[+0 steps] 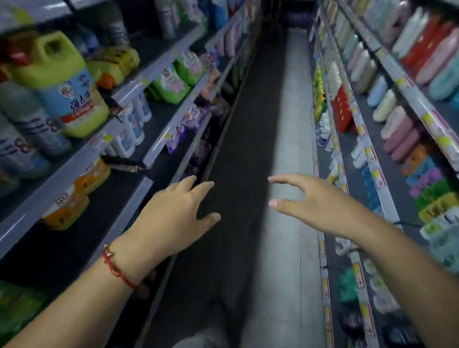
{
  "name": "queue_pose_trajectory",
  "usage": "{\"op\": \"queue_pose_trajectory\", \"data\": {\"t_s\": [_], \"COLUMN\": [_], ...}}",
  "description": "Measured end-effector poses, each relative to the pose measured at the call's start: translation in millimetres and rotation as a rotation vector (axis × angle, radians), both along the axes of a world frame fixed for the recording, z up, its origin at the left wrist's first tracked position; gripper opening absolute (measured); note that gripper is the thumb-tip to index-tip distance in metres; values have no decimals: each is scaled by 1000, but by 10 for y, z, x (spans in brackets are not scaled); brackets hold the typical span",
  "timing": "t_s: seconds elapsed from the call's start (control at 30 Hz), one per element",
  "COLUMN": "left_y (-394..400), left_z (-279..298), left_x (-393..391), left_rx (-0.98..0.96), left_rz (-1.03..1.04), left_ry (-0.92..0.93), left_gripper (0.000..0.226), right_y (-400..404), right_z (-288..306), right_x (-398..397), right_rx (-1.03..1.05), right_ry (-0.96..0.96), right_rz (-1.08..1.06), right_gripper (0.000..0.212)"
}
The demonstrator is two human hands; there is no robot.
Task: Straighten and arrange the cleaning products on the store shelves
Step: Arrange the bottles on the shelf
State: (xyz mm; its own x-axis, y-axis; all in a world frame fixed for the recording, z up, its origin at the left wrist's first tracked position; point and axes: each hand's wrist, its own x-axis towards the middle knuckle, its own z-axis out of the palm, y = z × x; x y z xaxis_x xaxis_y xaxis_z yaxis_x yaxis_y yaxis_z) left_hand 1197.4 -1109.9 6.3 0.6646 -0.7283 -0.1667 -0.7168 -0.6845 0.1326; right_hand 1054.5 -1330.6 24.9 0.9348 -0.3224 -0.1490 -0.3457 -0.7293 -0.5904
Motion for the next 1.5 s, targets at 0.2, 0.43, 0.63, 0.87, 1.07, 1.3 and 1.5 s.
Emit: {"op": "queue_pose_trajectory", "data": {"t_s": [0.2,0.43,0.63,0.87,1.07,1.3,1.5], "left_y": [-861,-1891,-2719,-3242,-3295,-2804,-2348], "left_z": [78,219,620,955,1543,2158,2295], "left_x": [1148,2380,3030,3904,4315,4023,3185], "left_rx": [-62,-49,-4,49,107,154,216], "left_rz": [7,-94,-171,35,400,907,1274], "left_ry": [-97,-157,-227,-297,-364,-490,-488], "left_gripper": [77,79,80,80,81,78,77], "right_y": [-671,-1501,-2250,-3017,-3344,-2860,-2035], "right_z": [180,278,513,765,1261,1874,2090], "right_x": [1176,2234,2926,4119,5284,6101,6080], "right_rx": [-115,-147,-256,-313,-298,-192,-70], "right_ry": [-102,-103,-153,-191,-312,-492,-587], "right_rz": [-7,-59,-89,155,522,1004,1364], "right_gripper": [53,56,59,65,67,67,65]}}
